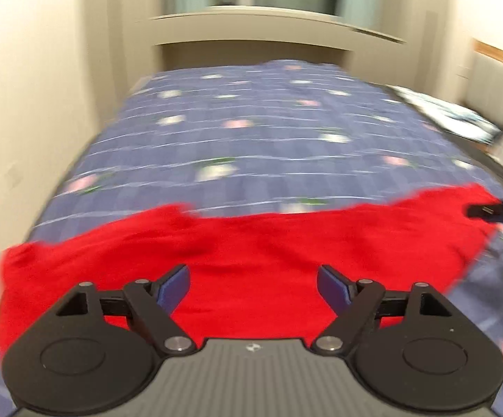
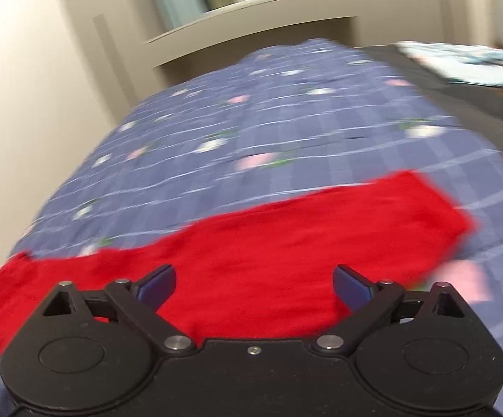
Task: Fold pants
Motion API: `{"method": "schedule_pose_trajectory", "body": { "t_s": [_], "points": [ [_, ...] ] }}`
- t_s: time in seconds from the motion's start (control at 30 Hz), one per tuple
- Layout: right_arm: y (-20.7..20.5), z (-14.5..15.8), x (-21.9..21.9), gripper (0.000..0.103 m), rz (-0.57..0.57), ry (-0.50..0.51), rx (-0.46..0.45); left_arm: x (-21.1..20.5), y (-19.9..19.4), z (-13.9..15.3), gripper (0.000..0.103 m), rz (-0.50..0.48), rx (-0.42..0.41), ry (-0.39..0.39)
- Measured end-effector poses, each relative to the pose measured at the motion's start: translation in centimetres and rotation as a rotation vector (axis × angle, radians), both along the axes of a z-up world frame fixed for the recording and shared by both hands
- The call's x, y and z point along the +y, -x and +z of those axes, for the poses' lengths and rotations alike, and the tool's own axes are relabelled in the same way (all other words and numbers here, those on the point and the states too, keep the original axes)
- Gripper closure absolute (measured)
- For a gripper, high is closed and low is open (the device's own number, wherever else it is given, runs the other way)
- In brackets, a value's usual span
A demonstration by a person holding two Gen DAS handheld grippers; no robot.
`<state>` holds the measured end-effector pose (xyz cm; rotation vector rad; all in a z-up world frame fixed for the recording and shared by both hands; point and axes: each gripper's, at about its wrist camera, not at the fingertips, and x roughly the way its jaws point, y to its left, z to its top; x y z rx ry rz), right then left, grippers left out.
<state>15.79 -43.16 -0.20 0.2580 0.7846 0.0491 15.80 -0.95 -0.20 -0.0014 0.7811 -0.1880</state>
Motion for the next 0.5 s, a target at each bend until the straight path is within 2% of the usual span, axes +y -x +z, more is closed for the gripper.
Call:
{"method": "schedule_pose_trajectory", "body": {
  "t_s": [0.1,0.23,0.33,0.5],
  "points": [
    [-2.1,-0.4,5.2,0.002,0.152,-0.036,0.007,5.7,-0.7,-0.9,0.016,0.119,0.027,0.003],
    [-4.9,-1.1,12.2,0.001,0.345,-0.092,0.033,11.2,-1.5,-2.3,0.009,0.209,0.048,0.019],
    [-7.0,-1.7,17.2,0.001,0.468,-0.14,0.056,13.7,-2.6,-3.8,0.008,0.244,0.064,0.024],
    [-10.8,-2.2,24.7,0.001,0.608,-0.206,0.063,16.8,-5.0,-5.7,0.008,0.28,0.087,0.03]
  ]
}}
